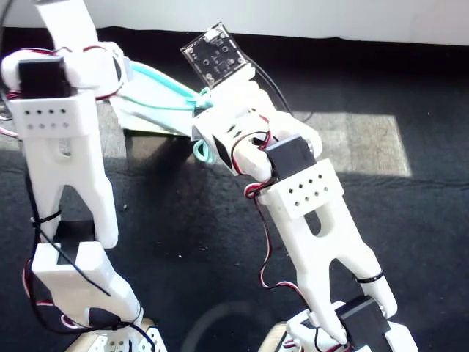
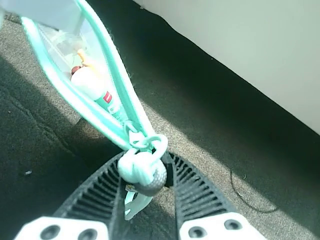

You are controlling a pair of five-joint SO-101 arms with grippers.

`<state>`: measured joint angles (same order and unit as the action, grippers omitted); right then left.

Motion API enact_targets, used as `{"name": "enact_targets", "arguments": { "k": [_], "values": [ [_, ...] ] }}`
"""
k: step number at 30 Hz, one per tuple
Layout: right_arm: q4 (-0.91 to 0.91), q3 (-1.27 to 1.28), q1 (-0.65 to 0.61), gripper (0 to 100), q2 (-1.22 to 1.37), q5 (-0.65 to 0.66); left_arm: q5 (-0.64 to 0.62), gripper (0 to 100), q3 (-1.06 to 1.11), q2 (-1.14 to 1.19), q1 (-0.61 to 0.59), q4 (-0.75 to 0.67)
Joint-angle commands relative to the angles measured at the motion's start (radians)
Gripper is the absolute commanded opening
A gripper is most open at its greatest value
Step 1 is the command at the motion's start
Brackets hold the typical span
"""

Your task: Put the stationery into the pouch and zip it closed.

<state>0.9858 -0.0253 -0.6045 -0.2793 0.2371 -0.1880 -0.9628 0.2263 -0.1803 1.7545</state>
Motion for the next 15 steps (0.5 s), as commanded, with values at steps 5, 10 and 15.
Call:
{"name": "enact_targets", "arguments": {
  "k": [5, 10, 15],
  "values": [
    [-0.012, -0.193, 0.008, 0.5, -0.016, 0.017, -0.009, 18, -0.099, -0.182, -0.016, 0.006],
    [-0.012, -0.255, 0.008, 0.5, -0.016, 0.031, -0.009, 18, -0.094, -0.254, -0.016, 0.006],
    [0.035, -0.328, -0.018, 0.5, -0.015, 0.110, -0.011, 16, -0.084, -0.311, -0.016, 0.011]
  ]
}}
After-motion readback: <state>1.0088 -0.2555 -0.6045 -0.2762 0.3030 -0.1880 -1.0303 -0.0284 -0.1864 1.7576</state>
